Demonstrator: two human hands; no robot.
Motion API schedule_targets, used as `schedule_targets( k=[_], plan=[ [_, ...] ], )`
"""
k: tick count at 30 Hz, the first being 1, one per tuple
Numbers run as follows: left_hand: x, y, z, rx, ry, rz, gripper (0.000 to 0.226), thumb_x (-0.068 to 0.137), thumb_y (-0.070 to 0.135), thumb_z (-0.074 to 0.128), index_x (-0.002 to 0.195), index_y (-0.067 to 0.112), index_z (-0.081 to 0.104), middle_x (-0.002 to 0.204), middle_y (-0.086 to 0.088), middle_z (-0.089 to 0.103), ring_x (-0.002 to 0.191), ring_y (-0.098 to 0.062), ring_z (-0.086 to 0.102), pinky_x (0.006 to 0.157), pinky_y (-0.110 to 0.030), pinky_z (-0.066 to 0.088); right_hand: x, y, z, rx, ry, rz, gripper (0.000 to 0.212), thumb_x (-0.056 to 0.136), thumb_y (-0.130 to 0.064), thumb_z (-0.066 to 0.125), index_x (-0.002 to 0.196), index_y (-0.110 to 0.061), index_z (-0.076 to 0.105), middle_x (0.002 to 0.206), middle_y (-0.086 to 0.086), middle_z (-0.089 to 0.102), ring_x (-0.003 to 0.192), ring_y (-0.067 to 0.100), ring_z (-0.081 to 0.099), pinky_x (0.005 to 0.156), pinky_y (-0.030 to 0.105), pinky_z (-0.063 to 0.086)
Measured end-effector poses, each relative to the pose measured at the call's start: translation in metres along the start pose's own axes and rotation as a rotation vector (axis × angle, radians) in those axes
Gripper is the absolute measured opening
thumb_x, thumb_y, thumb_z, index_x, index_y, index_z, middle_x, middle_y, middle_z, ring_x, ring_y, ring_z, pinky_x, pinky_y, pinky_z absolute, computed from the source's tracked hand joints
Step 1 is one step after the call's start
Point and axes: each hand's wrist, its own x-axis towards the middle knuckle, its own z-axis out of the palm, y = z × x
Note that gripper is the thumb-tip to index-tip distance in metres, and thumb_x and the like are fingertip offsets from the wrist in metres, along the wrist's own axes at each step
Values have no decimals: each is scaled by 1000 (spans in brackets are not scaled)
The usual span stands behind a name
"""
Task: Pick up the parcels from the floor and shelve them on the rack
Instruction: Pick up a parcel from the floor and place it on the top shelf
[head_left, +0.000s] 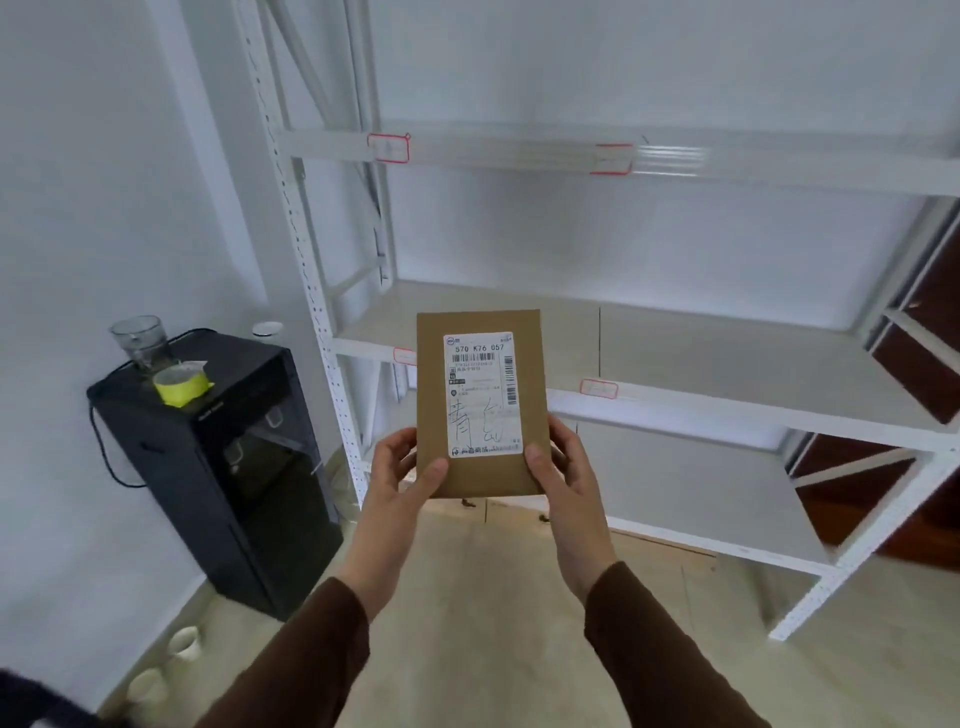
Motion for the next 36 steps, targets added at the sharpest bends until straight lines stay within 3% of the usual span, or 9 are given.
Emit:
schedule_targets(
  k=[2, 4, 6, 9, 13, 16, 24, 31, 36],
  plan=[
    [37, 5, -9, -7, 32, 16, 45, 92, 35, 69, 133, 38, 51, 136, 8, 63, 130, -15, 60, 88, -22, 58, 40, 6, 20, 3, -35, -20, 48, 96, -45, 61, 143, -44, 50, 141, -8, 62, 134, 14, 55, 107, 40, 53],
    [76, 11, -18, -34, 49, 47, 51, 85, 40, 71, 132, 39, 52, 136, 5, 64, 130, -18, 61, 96, -31, 59, 79, 8, 40, 0, -66, -43, 51, 95, -48, 61, 144, -45, 48, 142, -10, 61, 134, 12, 55, 106, 37, 53],
    [116, 19, -25, -48, 56, 95, 54, 84, 41, 71, 134, 38, 52, 137, 5, 64, 129, -19, 62, 98, -35, 59, 116, 6, 60, -4, -91, -84, 51, 95, -48, 62, 144, -49, 47, 142, -15, 59, 132, 8, 56, 99, 27, 55],
    [178, 40, -33, -74, 41, 166, 58, 84, 41, 69, 138, 39, 50, 135, 8, 64, 124, -15, 65, 84, -24, 61, 172, -11, 90, -38, -108, -180, 56, 91, -44, 61, 144, -46, 44, 142, -21, 48, 129, -10, 49, 88, 10, 53],
    [261, 82, -41, -79, -23, 318, 57, 88, 35, 66, 143, 39, 48, 136, 11, 67, 126, -9, 65, 91, -21, 57, 247, -47, 126, -118, -131, -328, 70, 89, -43, 64, 154, -40, 37, 146, -16, 43, 130, -14, 45, 112, 30, 48],
    [313, 118, -39, -101, -62, 435, 63, 90, 27, 63, 150, 29, 45, 138, 6, 67, 122, -10, 68, 91, -23, 58, 297, -73, 147, -164, -138, -403, 85, 83, -52, 68, 158, -40, 30, 150, -15, 41, 137, -7, 43, 115, 40, 46],
    [452, 220, -30, 33, -110, 714, 65, 95, 33, 62, 155, 17, 44, 142, 8, 65, 134, -6, 58, 104, -20, 47, 436, -155, 185, -291, -85, -694, 93, 84, -43, 76, 162, -29, 28, 153, -9, 33, 137, 7, 46, 108, 30, 50],
    [572, 285, -28, 202, -47, 686, 54, 93, 36, 72, 145, 25, 57, 135, 6, 71, 121, -4, 67, 96, -20, 54, 563, -208, 214, -443, -45, -716, 91, 88, -50, 67, 164, -27, 23, 153, -4, 41, 139, 21, 44, 113, 47, 44],
    [647, 305, -39, 303, -120, 615, 62, 93, 35, 73, 149, 26, 50, 137, 1, 70, 124, -15, 68, 106, -35, 54, 619, -222, 234, -541, -46, -626, 79, 89, -43, 64, 159, -24, 32, 142, -1, 52, 129, 27, 54, 109, 48, 47]
  ],
)
